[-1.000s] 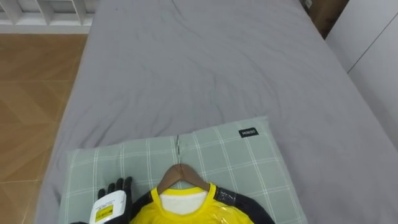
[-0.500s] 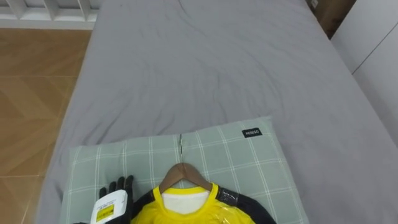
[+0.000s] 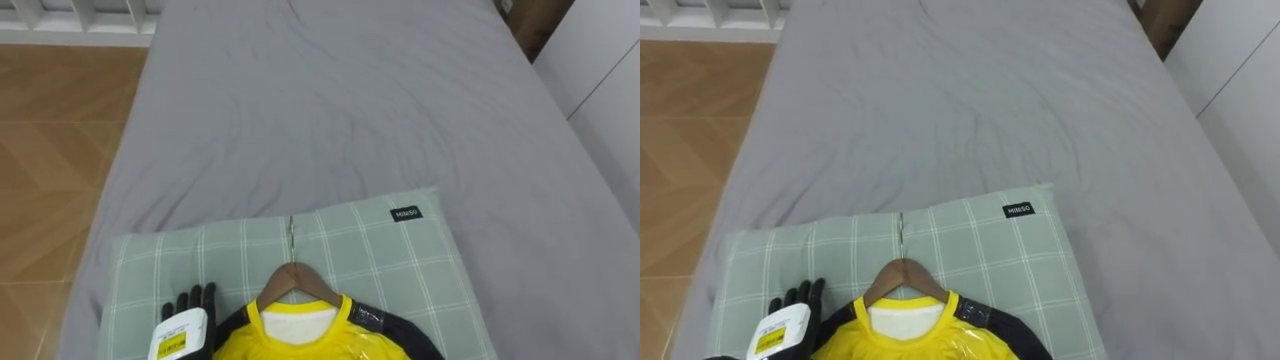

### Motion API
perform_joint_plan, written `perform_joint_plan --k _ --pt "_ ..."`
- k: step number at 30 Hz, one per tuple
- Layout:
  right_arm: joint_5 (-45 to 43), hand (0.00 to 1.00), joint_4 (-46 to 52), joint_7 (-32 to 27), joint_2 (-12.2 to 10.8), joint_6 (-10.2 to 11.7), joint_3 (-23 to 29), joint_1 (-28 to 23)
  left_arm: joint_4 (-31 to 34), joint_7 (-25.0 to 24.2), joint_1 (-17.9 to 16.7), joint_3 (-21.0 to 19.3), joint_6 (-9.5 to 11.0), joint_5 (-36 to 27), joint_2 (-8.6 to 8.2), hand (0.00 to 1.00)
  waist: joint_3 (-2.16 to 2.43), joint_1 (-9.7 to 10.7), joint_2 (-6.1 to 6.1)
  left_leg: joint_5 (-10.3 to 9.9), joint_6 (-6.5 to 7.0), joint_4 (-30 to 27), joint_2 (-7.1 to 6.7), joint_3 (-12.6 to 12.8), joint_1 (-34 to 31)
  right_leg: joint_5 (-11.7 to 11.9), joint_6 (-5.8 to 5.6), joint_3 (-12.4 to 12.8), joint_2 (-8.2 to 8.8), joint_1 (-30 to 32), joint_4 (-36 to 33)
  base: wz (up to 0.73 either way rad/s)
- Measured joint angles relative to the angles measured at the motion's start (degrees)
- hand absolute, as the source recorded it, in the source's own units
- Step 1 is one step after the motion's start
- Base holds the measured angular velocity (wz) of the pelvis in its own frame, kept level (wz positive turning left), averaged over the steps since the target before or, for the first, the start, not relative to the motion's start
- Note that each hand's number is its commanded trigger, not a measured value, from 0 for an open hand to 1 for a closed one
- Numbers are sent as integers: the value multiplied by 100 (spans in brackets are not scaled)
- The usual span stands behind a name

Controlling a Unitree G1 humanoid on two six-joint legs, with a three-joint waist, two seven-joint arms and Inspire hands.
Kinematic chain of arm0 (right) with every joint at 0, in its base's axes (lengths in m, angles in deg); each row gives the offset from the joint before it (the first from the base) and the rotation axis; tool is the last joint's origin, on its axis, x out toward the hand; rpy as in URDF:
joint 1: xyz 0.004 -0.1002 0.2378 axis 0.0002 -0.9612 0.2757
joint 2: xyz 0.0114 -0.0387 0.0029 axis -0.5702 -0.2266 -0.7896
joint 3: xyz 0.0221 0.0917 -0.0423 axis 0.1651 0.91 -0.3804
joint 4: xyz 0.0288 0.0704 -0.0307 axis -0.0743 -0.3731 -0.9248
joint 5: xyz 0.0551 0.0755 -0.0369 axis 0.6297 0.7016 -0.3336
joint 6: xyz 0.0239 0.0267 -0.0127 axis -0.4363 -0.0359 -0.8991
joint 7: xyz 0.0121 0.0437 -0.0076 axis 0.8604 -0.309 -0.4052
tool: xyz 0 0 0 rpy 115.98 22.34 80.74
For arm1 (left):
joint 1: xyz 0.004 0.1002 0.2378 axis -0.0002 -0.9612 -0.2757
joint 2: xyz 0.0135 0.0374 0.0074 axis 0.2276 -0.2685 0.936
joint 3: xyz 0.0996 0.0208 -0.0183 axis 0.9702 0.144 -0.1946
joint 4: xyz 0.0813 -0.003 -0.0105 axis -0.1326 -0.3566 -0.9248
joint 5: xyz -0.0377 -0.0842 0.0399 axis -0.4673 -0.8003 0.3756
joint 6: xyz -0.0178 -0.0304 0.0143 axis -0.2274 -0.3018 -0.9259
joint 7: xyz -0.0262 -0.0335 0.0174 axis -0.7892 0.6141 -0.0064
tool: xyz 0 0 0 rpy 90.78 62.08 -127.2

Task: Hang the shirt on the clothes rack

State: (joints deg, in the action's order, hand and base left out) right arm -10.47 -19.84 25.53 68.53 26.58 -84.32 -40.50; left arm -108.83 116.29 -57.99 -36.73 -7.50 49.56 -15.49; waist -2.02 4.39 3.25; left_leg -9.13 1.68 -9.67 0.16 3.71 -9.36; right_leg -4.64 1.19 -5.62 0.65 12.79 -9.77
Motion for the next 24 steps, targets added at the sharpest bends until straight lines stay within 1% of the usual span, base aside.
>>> perform_joint_plan --k 8,11,18,24 --pt "-18 0 10 0 0 42 -1 -3 8 1 -69 62 0 -2 -32 0 4 -1 -48 0 0 4 -2 0 2 0 0 0 -1 -1 -3 0" --pt "-24 0 10 3 0 79 -35 -4 8 2 -82 68 1 -1 -35 0 3 1 -51 0 0 3 -2 0 5 1 0 0 -2 -4 -3 0" --pt "-23 0 3 20 0 92 -45 -44 5 1 -108 75 2 1 -44 0 -3 4 -59 0 0 3 -2 -7 50 1 0 -4 -2 -46 2 0" --pt "-23 0 -11 107 -5 92 -43 -69 -1 3 -177 78 3 2 -86 0 -6 11 -66 0 0 16 -5 -46 105 1 0 -41 7 -116 4 3"
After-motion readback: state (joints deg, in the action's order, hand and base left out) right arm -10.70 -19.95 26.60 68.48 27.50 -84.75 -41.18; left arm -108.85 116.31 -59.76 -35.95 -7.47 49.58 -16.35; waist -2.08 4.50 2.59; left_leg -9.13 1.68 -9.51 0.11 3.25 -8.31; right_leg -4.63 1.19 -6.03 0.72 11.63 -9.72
